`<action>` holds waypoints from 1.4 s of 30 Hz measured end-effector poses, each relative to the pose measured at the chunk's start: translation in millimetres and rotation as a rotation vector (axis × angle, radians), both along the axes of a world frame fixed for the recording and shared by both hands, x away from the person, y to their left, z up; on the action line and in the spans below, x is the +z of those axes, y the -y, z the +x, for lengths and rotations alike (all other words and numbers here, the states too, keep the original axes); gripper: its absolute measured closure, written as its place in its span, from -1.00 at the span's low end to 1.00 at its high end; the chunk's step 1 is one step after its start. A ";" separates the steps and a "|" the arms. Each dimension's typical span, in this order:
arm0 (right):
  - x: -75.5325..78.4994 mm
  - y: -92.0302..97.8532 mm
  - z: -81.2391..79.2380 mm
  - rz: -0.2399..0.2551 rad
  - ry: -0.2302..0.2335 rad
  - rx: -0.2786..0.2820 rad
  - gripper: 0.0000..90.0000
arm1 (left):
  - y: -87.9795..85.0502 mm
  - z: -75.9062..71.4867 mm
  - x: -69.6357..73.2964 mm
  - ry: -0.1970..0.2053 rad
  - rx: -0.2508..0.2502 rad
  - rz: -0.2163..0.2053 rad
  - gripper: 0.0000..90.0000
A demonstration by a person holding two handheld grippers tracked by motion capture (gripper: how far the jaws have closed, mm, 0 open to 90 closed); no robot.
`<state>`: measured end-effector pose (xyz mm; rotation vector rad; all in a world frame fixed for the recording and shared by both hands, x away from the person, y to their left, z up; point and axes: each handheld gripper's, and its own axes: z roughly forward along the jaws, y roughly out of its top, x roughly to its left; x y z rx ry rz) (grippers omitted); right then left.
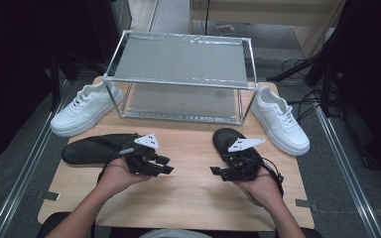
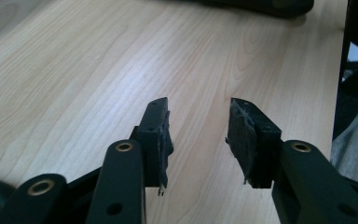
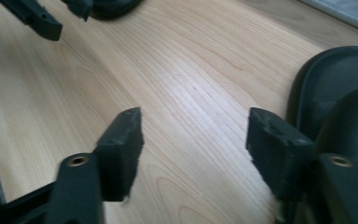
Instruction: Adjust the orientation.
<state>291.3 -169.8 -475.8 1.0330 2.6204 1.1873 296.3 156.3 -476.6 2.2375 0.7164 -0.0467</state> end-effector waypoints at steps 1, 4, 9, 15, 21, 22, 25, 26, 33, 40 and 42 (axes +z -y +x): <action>-0.7 0.5 0.3 0.012 0.000 0.009 -0.36 | -1.3 0.9 -0.2 -0.001 0.006 -0.004 0.28; -4.6 -0.2 -0.9 -0.036 0.019 0.033 -0.49 | -2.5 3.3 -0.9 -0.001 0.002 -0.005 0.27; -6.2 -0.3 -2.3 -0.079 0.028 0.020 -0.36 | -1.9 1.2 -1.0 0.017 -0.007 0.009 0.25; -4.4 11.2 0.0 -0.045 0.084 0.007 0.07 | -11.2 0.4 5.1 0.018 0.010 -0.016 0.42; -3.5 12.2 -0.7 -0.075 0.091 0.007 0.08 | -28.4 1.9 19.3 0.041 0.015 -0.044 0.77; -2.9 12.0 -0.8 -0.070 0.105 0.009 0.08 | -31.6 2.4 19.9 0.040 0.021 -0.043 0.74; -1.8 11.5 -0.4 -0.052 0.110 0.013 0.05 | -46.9 3.0 22.2 0.035 0.034 -0.035 0.67; -2.2 11.1 -0.3 -0.056 0.108 0.012 0.02 | -52.9 1.8 24.0 0.041 0.042 -0.039 0.63; -9.5 6.4 1.0 -0.139 0.098 0.028 -0.03 | -75.9 -2.4 31.3 0.093 0.051 -0.034 0.43; -9.2 7.5 2.8 -0.121 0.082 0.020 -0.03 | -104.8 -0.3 26.7 0.092 0.100 0.007 0.36; -9.4 8.0 3.6 -0.125 0.081 0.018 -0.03 | -112.4 1.1 22.3 0.080 0.122 0.016 0.32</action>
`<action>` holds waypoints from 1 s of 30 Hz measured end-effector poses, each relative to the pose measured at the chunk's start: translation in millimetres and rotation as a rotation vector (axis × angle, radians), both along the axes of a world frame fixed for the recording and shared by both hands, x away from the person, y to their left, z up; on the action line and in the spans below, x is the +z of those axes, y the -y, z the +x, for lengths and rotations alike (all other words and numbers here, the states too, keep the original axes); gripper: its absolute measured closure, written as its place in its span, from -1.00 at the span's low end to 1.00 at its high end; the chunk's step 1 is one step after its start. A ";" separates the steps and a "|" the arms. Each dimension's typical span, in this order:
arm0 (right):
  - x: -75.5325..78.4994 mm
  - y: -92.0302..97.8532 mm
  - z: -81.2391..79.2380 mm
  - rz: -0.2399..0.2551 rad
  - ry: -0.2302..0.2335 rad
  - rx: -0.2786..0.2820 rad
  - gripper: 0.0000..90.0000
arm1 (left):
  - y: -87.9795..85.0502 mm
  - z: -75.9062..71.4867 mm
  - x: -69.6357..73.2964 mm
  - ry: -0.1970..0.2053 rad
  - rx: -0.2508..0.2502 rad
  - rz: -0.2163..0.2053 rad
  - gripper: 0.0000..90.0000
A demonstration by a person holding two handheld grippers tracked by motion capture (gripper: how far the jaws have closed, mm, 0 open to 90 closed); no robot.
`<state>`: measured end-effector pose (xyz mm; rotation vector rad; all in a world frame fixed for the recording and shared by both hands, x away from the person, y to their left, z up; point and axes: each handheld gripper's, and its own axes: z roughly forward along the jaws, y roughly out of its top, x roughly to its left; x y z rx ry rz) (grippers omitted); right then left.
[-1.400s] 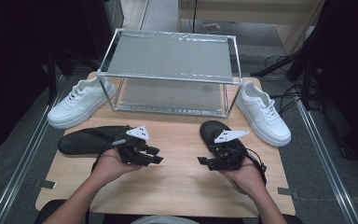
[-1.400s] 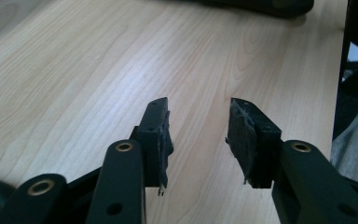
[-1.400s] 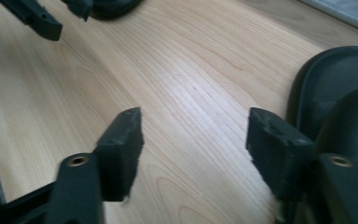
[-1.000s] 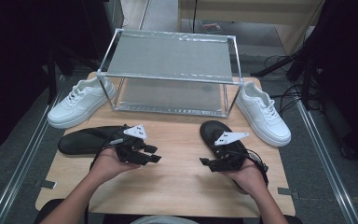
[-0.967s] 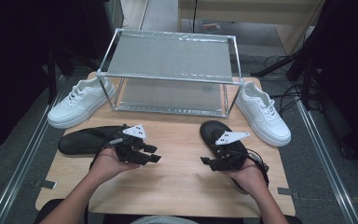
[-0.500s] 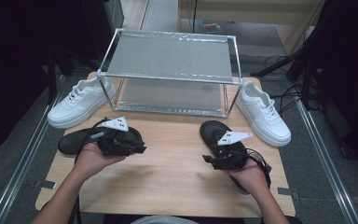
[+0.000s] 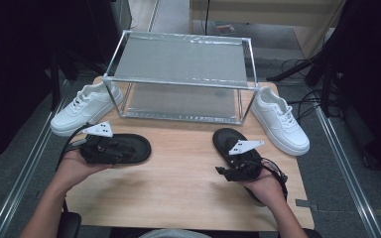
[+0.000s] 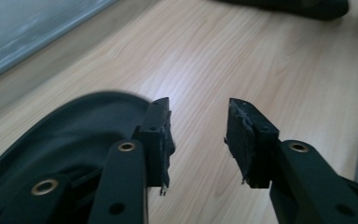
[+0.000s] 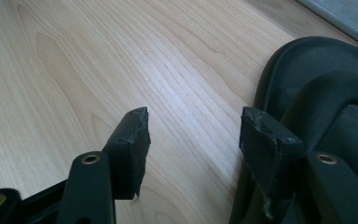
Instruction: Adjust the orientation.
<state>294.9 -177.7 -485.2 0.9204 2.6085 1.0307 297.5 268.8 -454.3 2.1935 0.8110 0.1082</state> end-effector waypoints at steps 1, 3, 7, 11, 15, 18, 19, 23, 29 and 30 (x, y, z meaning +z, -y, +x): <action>-0.2 -0.1 0.4 -0.006 -0.002 -0.004 -0.03 | -2.6 0.3 -1.5 -0.001 0.008 0.002 0.32; -0.8 -0.8 1.6 -0.010 -0.003 -0.002 -0.03 | -9.0 1.6 -4.5 -0.013 0.025 0.005 0.32; -1.2 -3.3 3.0 -0.020 -0.004 0.004 -0.03 | -19.7 1.7 -10.0 -0.009 0.050 0.008 0.29; -1.7 -5.5 3.5 -0.026 -0.004 0.010 -0.03 | -28.8 1.2 -14.0 -0.011 0.068 0.016 0.29; -2.0 -5.8 4.4 -0.029 -0.003 0.017 -0.04 | -36.4 3.0 -19.5 -0.018 0.085 0.021 0.27; -2.4 -6.3 4.9 -0.029 -0.003 0.019 -0.04 | -37.6 5.0 -24.0 -0.037 0.093 0.038 0.27; -2.4 -6.5 4.7 -0.030 -0.007 0.016 -0.04 | -37.6 5.7 -27.5 -0.043 0.093 0.051 0.24; -1.2 -6.1 4.1 -0.033 0.011 0.013 -0.04 | -37.7 9.0 -33.1 -0.046 0.091 0.056 0.23; 0.5 -3.9 4.7 -0.020 0.029 -0.007 -0.03 | -31.1 16.0 -42.1 -0.080 0.077 0.073 0.25; 0.0 -3.8 4.8 -0.025 0.030 -0.004 -0.03 | -28.8 17.1 -43.4 -0.085 0.074 0.079 0.25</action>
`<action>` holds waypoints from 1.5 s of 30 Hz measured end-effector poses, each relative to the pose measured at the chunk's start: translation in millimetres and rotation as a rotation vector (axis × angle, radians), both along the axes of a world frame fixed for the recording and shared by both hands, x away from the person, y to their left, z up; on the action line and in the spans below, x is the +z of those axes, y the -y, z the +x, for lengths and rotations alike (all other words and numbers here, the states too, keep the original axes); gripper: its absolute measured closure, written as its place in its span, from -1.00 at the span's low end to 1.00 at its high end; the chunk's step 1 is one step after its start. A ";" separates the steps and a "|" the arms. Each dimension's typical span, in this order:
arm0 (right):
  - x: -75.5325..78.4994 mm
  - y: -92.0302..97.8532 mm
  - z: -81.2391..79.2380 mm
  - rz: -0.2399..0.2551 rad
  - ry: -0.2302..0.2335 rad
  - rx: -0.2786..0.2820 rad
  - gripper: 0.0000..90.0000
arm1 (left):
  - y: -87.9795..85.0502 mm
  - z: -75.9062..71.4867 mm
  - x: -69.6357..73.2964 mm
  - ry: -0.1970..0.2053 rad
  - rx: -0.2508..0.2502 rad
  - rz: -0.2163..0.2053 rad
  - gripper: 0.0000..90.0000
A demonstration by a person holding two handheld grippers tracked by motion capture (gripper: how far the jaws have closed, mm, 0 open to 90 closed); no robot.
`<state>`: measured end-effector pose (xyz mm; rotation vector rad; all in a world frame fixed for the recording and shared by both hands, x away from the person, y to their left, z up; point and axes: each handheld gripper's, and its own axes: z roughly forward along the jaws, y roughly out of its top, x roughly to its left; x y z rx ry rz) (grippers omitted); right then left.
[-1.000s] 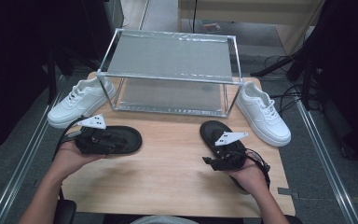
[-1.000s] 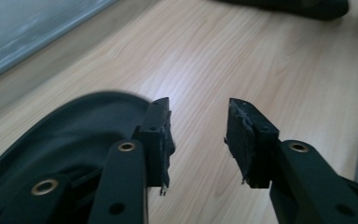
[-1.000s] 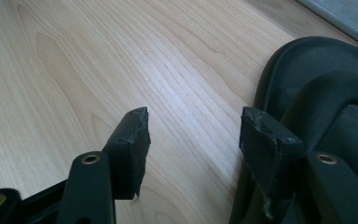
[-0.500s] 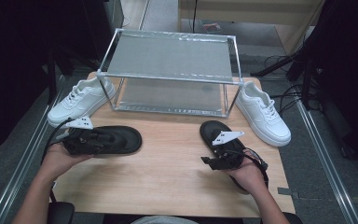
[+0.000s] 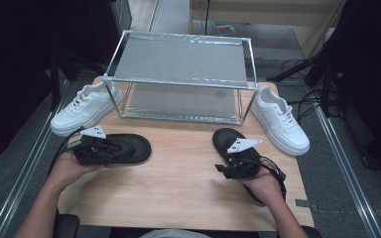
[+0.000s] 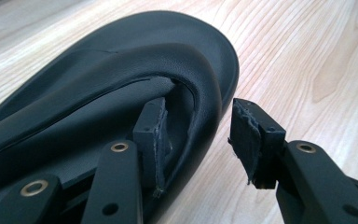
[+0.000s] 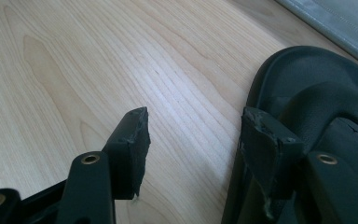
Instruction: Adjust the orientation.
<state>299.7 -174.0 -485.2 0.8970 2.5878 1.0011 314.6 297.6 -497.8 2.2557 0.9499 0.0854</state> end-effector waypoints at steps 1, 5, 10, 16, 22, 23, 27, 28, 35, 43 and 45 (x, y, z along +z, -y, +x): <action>0.0 0.0 0.0 0.000 0.000 0.000 -0.03 | 1.8 1.4 -0.9 -0.004 -0.007 0.011 0.25; -1.3 -0.4 -1.4 -0.008 -0.006 0.000 -0.03 | 8.6 7.6 -3.7 -0.037 -0.012 0.026 0.27; -1.9 2.1 -3.0 -0.012 -0.009 -0.009 -0.03 | 12.6 9.3 -4.3 -0.018 -0.023 0.057 0.41; -2.3 5.2 -4.8 -0.015 -0.008 -0.015 -0.03 | 12.6 12.1 -6.7 -0.029 -0.049 0.056 0.54; -1.8 7.1 -6.7 -0.018 -0.009 -0.025 -0.03 | 11.4 12.2 -2.7 -0.021 -0.059 0.051 0.63; -2.0 7.8 -6.8 -0.016 -0.007 -0.025 -0.03 | 10.9 12.8 0.0 -0.024 -0.044 0.042 0.68; -2.1 7.7 -7.0 -0.015 -0.008 -0.023 -0.03 | 8.7 12.3 7.9 -0.006 -0.017 0.024 0.69; -2.1 7.3 -7.3 -0.016 -0.010 -0.024 -0.03 | 8.7 11.3 10.6 0.002 -0.014 0.018 0.69; -2.1 6.8 -5.7 0.000 -0.002 -0.011 -0.03 | 35.3 3.1 42.0 0.018 -0.028 -0.013 0.71; 10.8 -3.2 -7.1 0.166 0.026 0.030 0.01 | 81.4 9.3 57.1 -0.062 -0.080 -0.073 0.70; 11.3 -6.0 -6.9 0.174 0.027 0.038 0.07 | 95.9 11.8 59.2 -0.073 -0.098 -0.065 0.70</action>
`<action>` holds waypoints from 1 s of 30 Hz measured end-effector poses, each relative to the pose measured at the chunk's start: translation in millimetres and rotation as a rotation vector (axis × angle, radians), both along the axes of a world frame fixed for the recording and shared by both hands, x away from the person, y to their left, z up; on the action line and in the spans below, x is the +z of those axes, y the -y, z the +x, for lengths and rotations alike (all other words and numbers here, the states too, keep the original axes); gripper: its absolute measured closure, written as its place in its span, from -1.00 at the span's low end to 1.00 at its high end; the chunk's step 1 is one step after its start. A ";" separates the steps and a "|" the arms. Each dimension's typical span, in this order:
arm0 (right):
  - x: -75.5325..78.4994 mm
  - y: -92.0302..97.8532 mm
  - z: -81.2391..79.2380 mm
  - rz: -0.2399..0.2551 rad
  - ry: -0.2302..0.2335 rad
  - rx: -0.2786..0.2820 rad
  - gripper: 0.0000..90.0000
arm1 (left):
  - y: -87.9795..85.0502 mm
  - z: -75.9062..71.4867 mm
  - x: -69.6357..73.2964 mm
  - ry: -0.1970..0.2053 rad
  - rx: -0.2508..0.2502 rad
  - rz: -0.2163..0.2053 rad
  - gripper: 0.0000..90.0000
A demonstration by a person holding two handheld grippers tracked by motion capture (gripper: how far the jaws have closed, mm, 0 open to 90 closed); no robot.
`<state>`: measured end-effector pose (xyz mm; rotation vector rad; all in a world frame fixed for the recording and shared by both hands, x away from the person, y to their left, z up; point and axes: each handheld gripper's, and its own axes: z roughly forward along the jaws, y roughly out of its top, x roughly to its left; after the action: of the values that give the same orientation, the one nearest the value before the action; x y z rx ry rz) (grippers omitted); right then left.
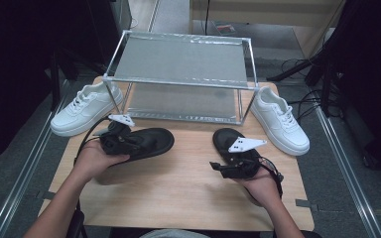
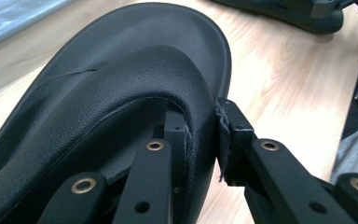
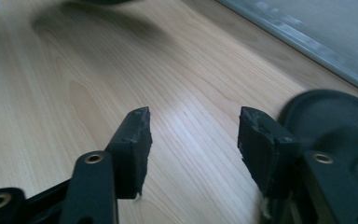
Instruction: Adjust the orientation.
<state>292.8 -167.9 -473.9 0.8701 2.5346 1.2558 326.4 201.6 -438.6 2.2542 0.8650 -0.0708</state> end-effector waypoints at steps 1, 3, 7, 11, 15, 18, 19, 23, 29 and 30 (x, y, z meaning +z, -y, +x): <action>1.3 -4.2 1.7 0.016 -0.018 0.004 0.15 | 5.8 1.3 0.9 -0.005 -0.007 -0.004 0.70; 3.5 -8.8 4.2 0.031 -0.026 0.003 0.19 | 22.5 6.8 2.4 -0.019 -0.012 -0.001 0.70; 7.8 -15.9 8.2 0.051 -0.002 -0.013 0.21 | 41.7 13.6 -0.3 -0.049 -0.006 0.001 0.70; 4.0 -24.7 16.1 0.069 -0.018 -0.015 0.25 | 55.7 18.8 -2.3 -0.061 -0.011 -0.009 0.69; -2.3 -29.6 27.6 0.085 -0.043 -0.032 0.26 | 77.9 22.7 -10.9 -0.067 -0.003 -0.001 0.69; -3.1 -29.9 28.3 0.061 -0.032 -0.051 0.24 | 86.9 22.4 -19.1 -0.076 -0.003 -0.001 0.69; -3.3 -29.8 28.0 0.052 -0.026 -0.048 0.24 | 90.0 22.2 -23.0 -0.085 -0.008 0.000 0.69; -4.6 -29.4 26.8 0.036 -0.024 -0.049 0.23 | 102.6 22.8 -42.0 -0.107 -0.033 0.041 0.69; -7.6 -33.6 26.0 0.013 -0.022 -0.044 0.19 | 107.4 23.3 -51.9 -0.104 -0.041 0.051 0.70; -7.6 -33.6 26.0 0.013 -0.022 -0.044 0.19 | 107.4 23.3 -51.9 -0.104 -0.041 0.051 0.69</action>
<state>318.8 -134.3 -481.5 0.9423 2.5131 1.2577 349.8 94.2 -490.5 2.3333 0.8836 -0.1889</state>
